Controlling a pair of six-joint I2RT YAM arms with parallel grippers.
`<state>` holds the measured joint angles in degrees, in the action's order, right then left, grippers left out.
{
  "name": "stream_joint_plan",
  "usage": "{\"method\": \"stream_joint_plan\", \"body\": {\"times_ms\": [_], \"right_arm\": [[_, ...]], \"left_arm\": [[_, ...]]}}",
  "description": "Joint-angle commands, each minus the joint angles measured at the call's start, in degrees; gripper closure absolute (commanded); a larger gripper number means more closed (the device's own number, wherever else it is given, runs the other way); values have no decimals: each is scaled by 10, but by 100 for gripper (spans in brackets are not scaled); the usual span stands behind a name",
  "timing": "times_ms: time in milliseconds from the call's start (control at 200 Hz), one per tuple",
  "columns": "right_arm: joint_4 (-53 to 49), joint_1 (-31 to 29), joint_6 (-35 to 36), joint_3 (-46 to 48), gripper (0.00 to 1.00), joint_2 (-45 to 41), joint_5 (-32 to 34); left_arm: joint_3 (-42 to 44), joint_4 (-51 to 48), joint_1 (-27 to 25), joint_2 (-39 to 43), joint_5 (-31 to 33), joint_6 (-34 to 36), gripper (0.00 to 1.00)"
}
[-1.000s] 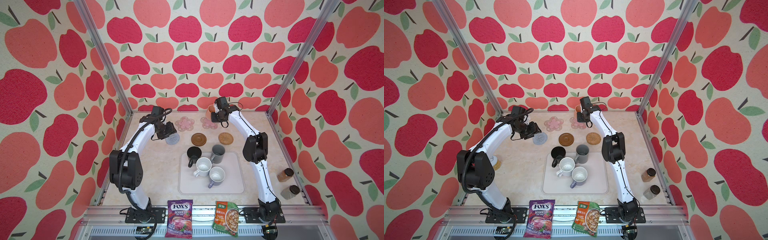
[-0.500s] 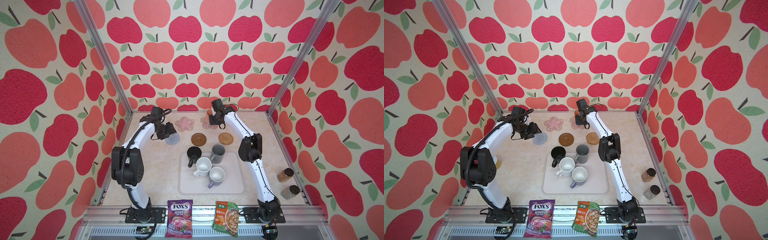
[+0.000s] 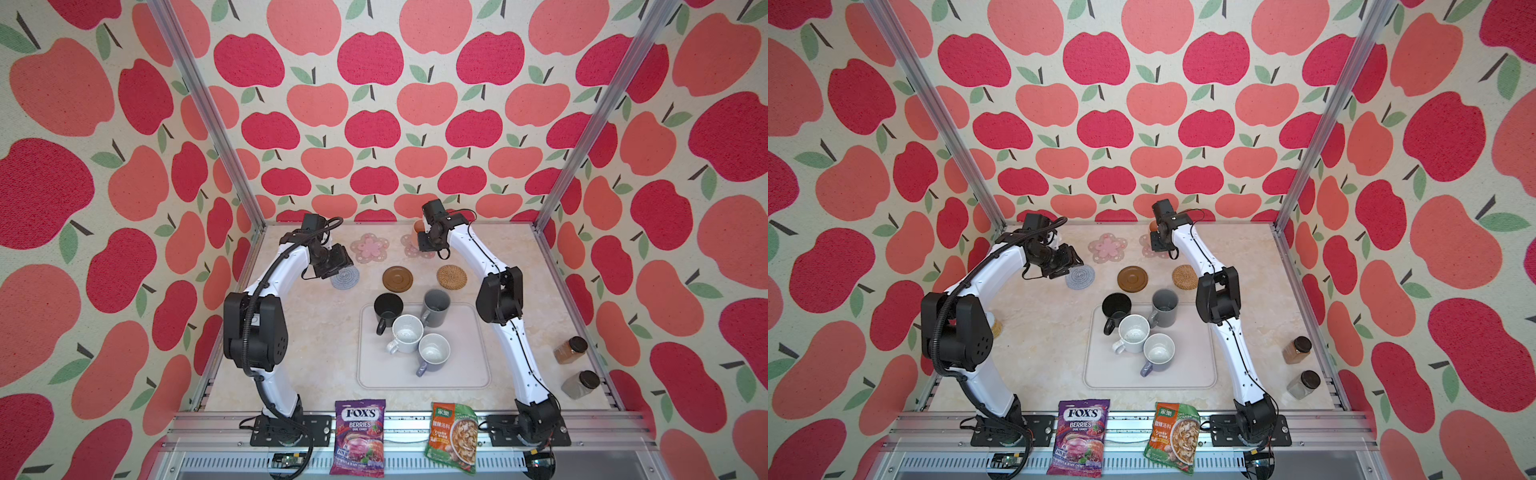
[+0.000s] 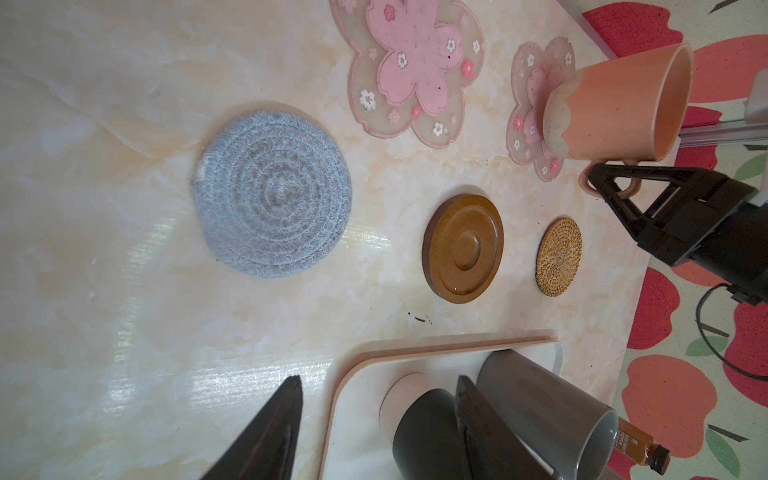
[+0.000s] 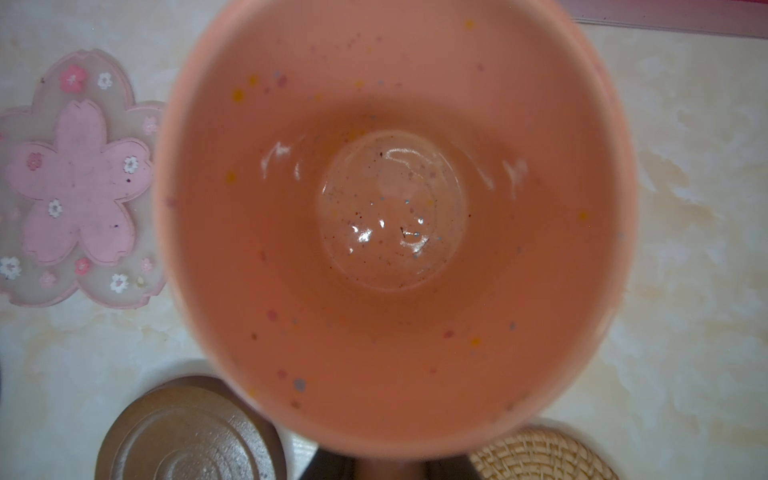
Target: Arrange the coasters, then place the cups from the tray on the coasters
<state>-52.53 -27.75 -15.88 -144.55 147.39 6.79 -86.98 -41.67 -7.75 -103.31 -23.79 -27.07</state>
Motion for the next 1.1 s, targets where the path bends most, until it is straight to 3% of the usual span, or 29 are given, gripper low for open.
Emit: {"method": "stream_joint_plan", "body": {"times_ms": [0,635,1096], "right_arm": [[42,4,-3,-32,100,0,4],[52,6,-21,-32,100,18,-8],[35,6,-31,-18,69,0,-14]], "left_arm": [[-14,4,3,-13,-11,1,39],[-17,4,3,-23,-20,-3,39],[-14,1,4,-20,-21,-4,39]]}}
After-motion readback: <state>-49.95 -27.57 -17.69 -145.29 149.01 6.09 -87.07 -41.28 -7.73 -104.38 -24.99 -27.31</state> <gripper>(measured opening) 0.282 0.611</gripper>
